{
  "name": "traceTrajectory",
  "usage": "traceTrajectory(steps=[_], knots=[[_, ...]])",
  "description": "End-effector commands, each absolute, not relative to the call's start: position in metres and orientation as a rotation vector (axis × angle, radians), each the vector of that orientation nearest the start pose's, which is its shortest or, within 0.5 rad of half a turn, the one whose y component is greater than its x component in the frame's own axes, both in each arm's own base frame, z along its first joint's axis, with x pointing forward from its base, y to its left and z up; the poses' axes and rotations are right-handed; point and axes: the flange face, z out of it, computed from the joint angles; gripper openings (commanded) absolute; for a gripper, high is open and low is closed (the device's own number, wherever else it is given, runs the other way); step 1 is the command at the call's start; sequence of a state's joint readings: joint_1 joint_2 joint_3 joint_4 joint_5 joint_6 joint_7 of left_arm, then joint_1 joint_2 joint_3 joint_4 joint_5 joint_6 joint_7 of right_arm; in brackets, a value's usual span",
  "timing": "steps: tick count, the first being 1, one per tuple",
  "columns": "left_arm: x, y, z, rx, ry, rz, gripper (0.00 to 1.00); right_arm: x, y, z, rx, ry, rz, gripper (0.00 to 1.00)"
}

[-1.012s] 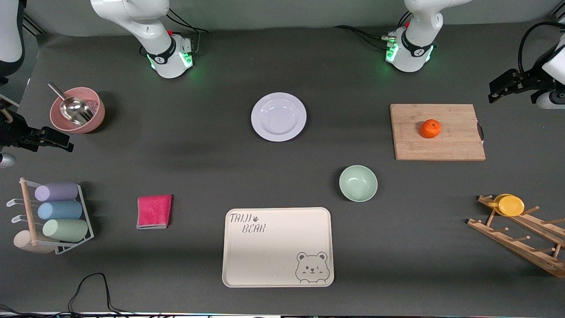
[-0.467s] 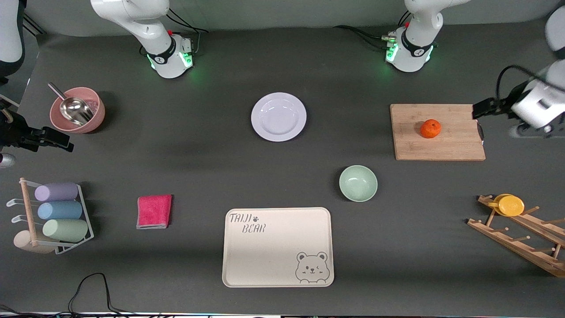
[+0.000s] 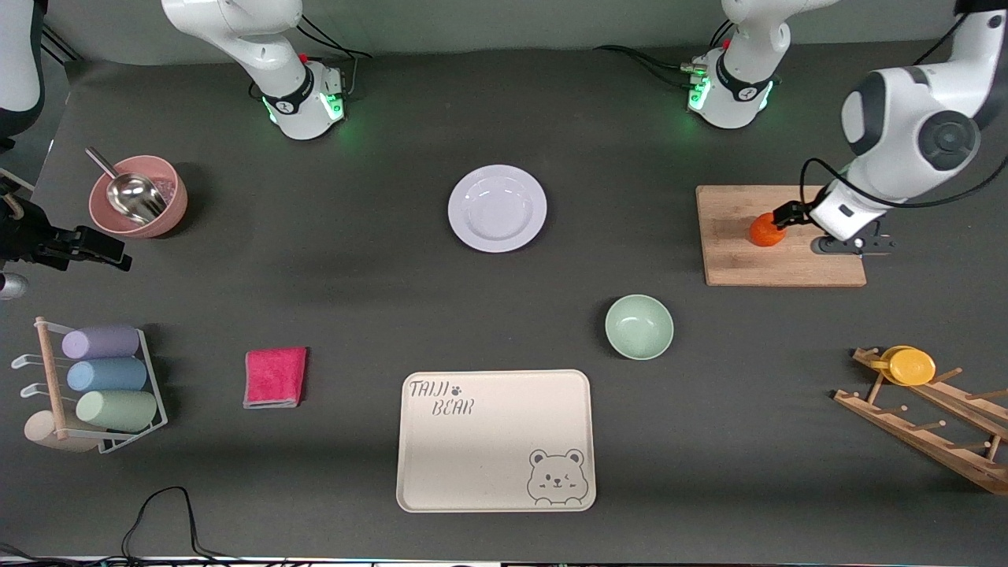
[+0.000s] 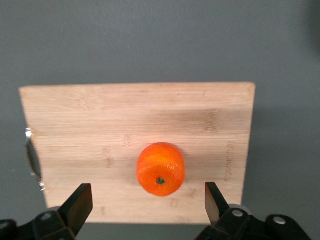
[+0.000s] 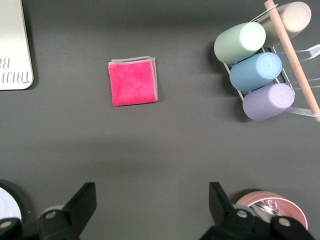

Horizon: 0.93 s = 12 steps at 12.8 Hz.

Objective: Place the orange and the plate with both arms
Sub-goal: 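Close the left gripper around the orange on the board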

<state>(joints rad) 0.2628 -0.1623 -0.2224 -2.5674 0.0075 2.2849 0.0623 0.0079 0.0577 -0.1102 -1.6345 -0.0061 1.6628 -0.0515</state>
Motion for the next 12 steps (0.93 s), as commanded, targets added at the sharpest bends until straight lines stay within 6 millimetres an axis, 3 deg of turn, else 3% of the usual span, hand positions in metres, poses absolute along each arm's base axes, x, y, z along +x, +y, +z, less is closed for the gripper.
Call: traceTrajectory(steps=[1, 8, 12], knots=[[0.388, 0.011, 0.284, -3.084, 0.086, 0.100, 1.00, 0.569, -0.056, 0.573, -3.158, 0.077, 0.038, 1.00], [0.379, 0.008, 0.233, -3.105, 0.125, 0.082, 1.00, 0.569, -0.056, 0.572, -3.158, 0.077, 0.041, 1.00], [0.375, 0.010, 0.218, -3.106, 0.146, 0.100, 1.00, 0.569, -0.056, 0.572, -3.158, 0.075, 0.041, 1.00]])
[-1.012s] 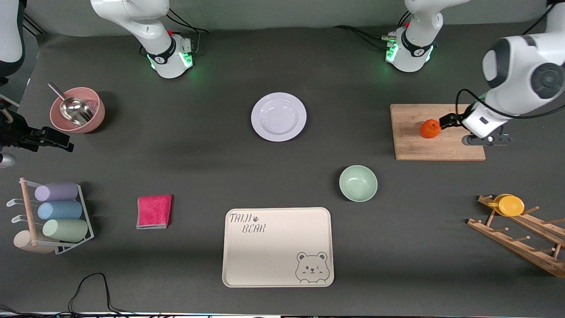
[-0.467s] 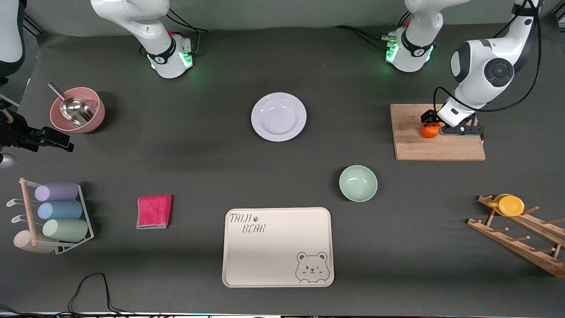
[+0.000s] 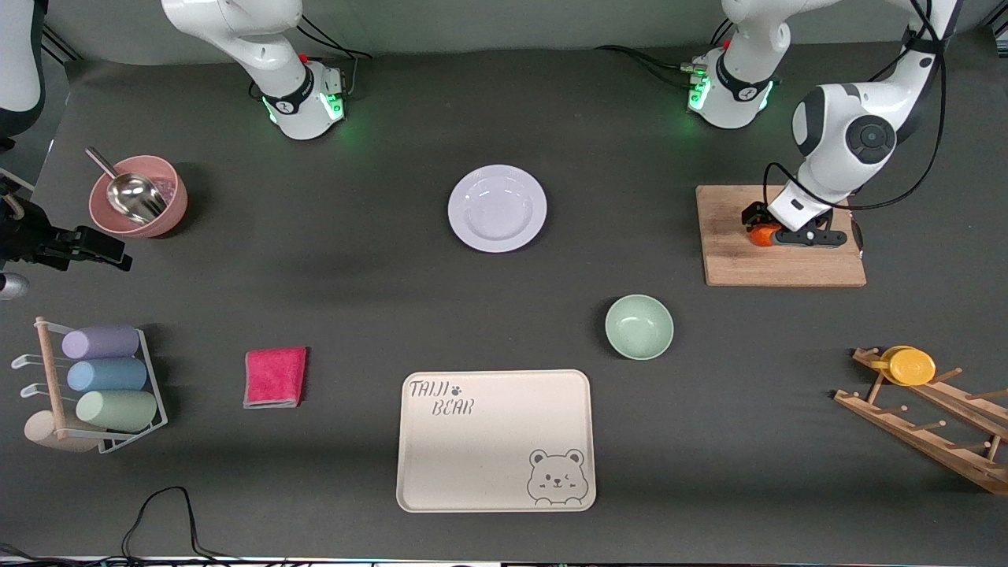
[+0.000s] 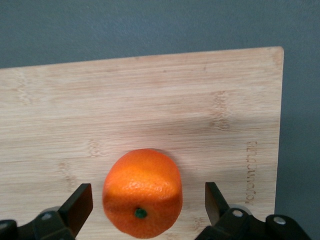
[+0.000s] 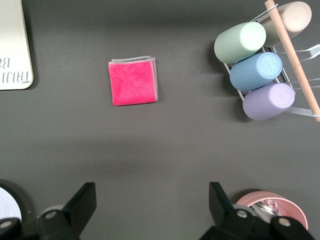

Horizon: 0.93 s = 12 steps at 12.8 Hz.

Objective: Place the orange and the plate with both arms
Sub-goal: 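Close the left gripper around the orange on the board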

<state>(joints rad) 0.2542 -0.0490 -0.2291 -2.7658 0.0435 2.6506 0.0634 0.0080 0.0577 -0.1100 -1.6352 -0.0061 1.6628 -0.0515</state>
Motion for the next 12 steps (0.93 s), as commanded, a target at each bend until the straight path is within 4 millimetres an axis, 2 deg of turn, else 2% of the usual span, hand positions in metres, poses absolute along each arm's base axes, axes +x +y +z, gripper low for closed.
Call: traceTrajectory(steps=[1, 8, 10, 11, 12], knots=[[0.374, 0.011, 0.217, -3.105, 0.148, 0.102, 1.00, 0.569, -0.056, 0.572, -3.158, 0.077, 0.041, 1.00], [0.370, 0.019, 0.206, -3.105, 0.139, 0.140, 1.00, 0.570, -0.056, 0.571, -3.159, 0.077, 0.043, 1.00], [0.369, 0.022, 0.203, -3.108, 0.130, 0.151, 0.97, 0.570, -0.056, 0.571, -3.159, 0.075, 0.043, 1.00], [0.369, 0.022, 0.203, -3.107, 0.132, 0.151, 0.81, 0.570, -0.056, 0.571, -3.159, 0.077, 0.043, 1.00], [0.369, 0.022, 0.203, -3.106, 0.139, 0.159, 0.49, 0.570, -0.056, 0.571, -3.159, 0.077, 0.043, 1.00]])
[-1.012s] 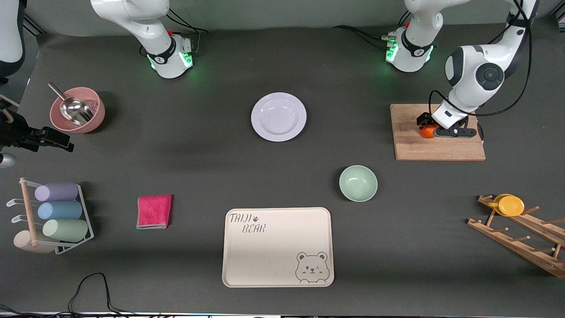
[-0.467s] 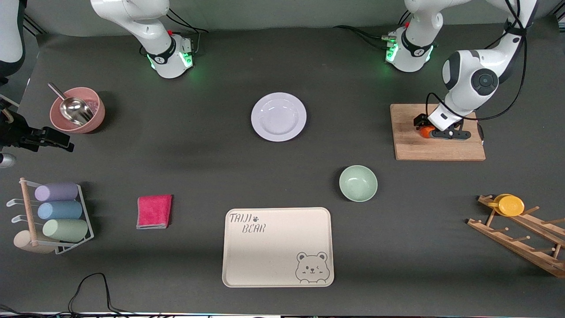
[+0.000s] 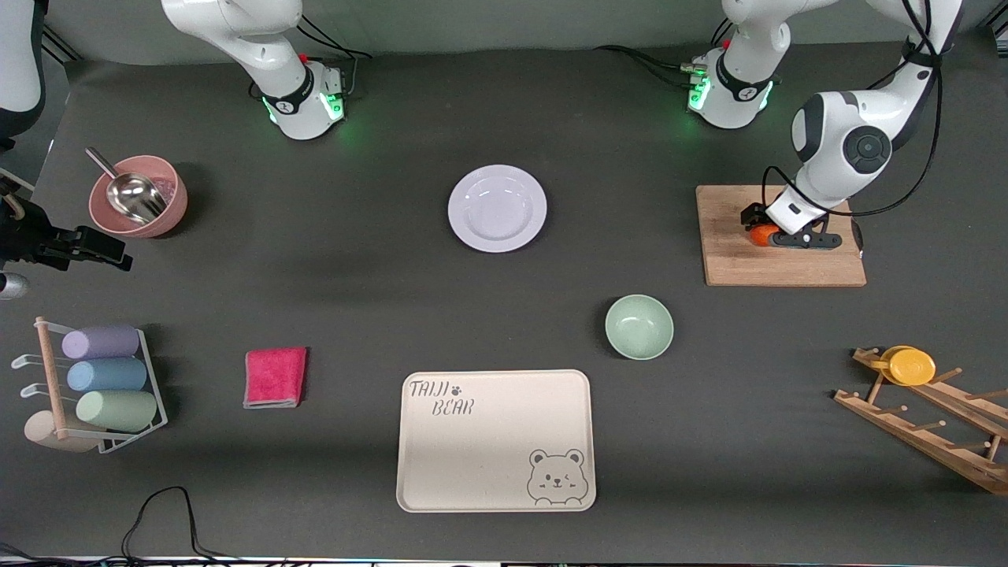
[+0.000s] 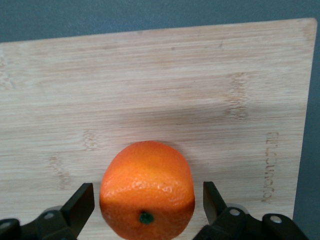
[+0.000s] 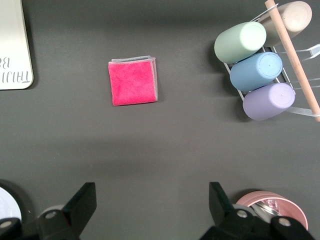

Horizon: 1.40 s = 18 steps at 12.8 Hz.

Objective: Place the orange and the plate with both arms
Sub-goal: 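Close the left gripper around the orange on the board, then lift the orange with the left gripper and carry it over the plate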

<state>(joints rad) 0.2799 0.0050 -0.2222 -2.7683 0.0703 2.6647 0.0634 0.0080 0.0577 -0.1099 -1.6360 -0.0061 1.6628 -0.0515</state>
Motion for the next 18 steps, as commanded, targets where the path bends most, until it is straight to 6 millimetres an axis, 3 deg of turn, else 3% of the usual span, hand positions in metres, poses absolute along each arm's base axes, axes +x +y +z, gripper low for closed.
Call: traceTrajectory(steps=[1, 2, 5, 7, 9, 12, 14, 16, 18], knots=[[0.370, 0.021, 0.204, -3.105, 0.141, 0.159, 0.16, 0.570, -0.056, 0.572, -3.158, 0.077, 0.041, 1.00], [0.372, 0.019, 0.206, -3.104, 0.141, 0.154, 0.00, 0.570, -0.056, 0.572, -3.158, 0.077, 0.041, 1.00], [0.385, 0.020, 0.222, -3.094, 0.159, 0.116, 0.00, 0.569, -0.056, 0.572, -3.158, 0.077, 0.043, 1.00], [0.407, 0.020, 0.258, -3.072, 0.165, 0.150, 0.00, 0.569, -0.056, 0.572, -3.158, 0.077, 0.041, 1.00], [0.428, -0.006, 0.309, -3.048, 0.212, 0.148, 0.00, 0.569, -0.056, 0.572, -3.158, 0.077, 0.043, 1.00], [0.461, -0.085, 0.401, -3.164, 0.207, 0.208, 0.00, 0.569, -0.056, 0.572, -3.158, 0.077, 0.041, 1.00], [0.464, -0.155, 0.452, -3.157, 0.170, 0.204, 0.00, 0.569, -0.056, 0.572, -3.158, 0.077, 0.041, 1.00], [0.450, -0.228, 0.477, -3.153, 0.060, 0.190, 0.00, 0.569, -0.056, 0.572, -3.158, 0.077, 0.043, 1.00], [0.431, -0.307, 0.482, -3.176, -0.082, 0.192, 0.00, 0.569, -0.057, 0.572, -3.158, 0.080, 0.041, 1.00]])
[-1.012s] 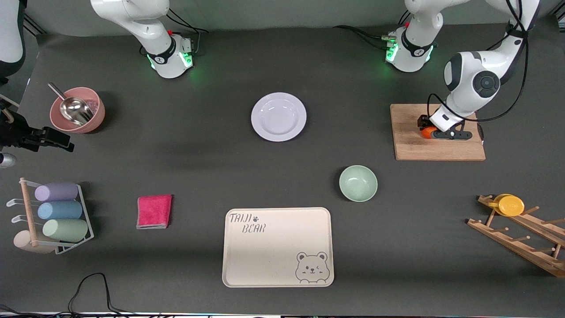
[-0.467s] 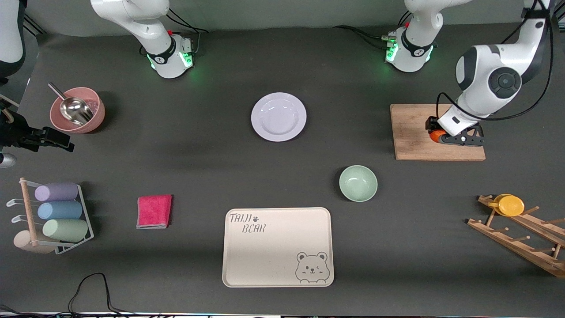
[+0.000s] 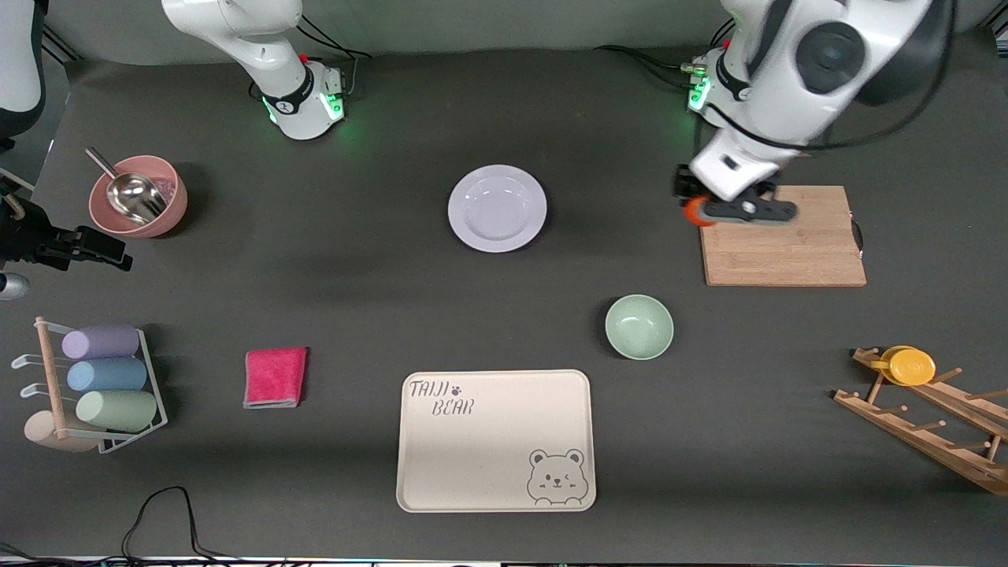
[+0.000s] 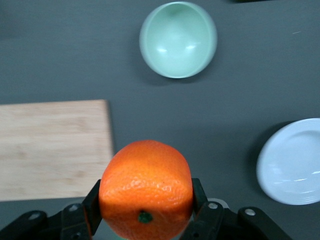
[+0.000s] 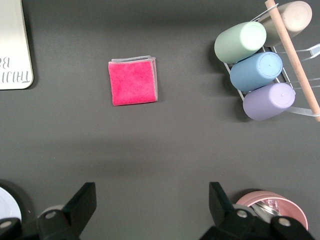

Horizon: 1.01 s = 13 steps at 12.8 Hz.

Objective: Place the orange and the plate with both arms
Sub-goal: 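Lift the orange with the left gripper and carry it over the plate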

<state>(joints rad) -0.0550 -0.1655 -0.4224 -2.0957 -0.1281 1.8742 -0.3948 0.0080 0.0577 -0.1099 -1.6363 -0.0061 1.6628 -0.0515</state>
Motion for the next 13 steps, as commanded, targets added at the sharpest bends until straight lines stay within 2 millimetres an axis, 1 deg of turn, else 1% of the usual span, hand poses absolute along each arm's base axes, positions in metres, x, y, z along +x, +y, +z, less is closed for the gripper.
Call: traceTrajectory(steps=[1, 2, 3, 5, 6, 7, 9, 10, 11, 12, 13], knots=[[0.422, -0.349, 0.480, -3.196, -0.154, 0.191, 0.00, 0.569, -0.057, 0.572, -3.158, 0.080, 0.041, 1.00], [0.409, -0.389, 0.473, -3.207, -0.217, 0.194, 0.00, 0.569, -0.057, 0.572, -3.158, 0.080, 0.043, 1.00], [0.402, -0.418, 0.462, -3.216, -0.266, 0.186, 0.00, 0.569, -0.057, 0.572, -3.158, 0.080, 0.043, 1.00], [0.378, -0.471, 0.422, -3.222, -0.315, 0.118, 0.00, 0.569, -0.057, 0.572, -3.158, 0.080, 0.043, 1.00], [0.367, -0.491, 0.397, -3.209, -0.328, 0.089, 0.00, 0.569, -0.057, 0.572, -3.158, 0.080, 0.043, 1.00], [0.355, -0.508, 0.370, -3.192, -0.326, 0.055, 0.00, 0.569, -0.057, 0.572, -3.158, 0.080, 0.041, 1.00], [0.339, -0.534, 0.317, -3.165, -0.351, 0.036, 0.00, 0.569, -0.057, 0.571, -3.158, 0.080, 0.045, 1.00], [0.334, -0.546, 0.295, -3.148, -0.370, 0.041, 0.00, 0.569, -0.057, 0.571, -3.158, 0.080, 0.045, 1.00], [0.330, -0.555, 0.275, -3.132, -0.361, 0.043, 0.00, 0.569, -0.057, 0.571, -3.158, 0.080, 0.045, 1.00], [0.328, -0.559, 0.254, -3.116, -0.325, 0.042, 0.00, 0.569, -0.057, 0.571, -3.158, 0.080, 0.045, 1.00], [0.330, -0.560, 0.238, -3.105, -0.306, 0.046, 0.00, 0.569, -0.057, 0.571, -3.158, 0.080, 0.045, 1.00]])
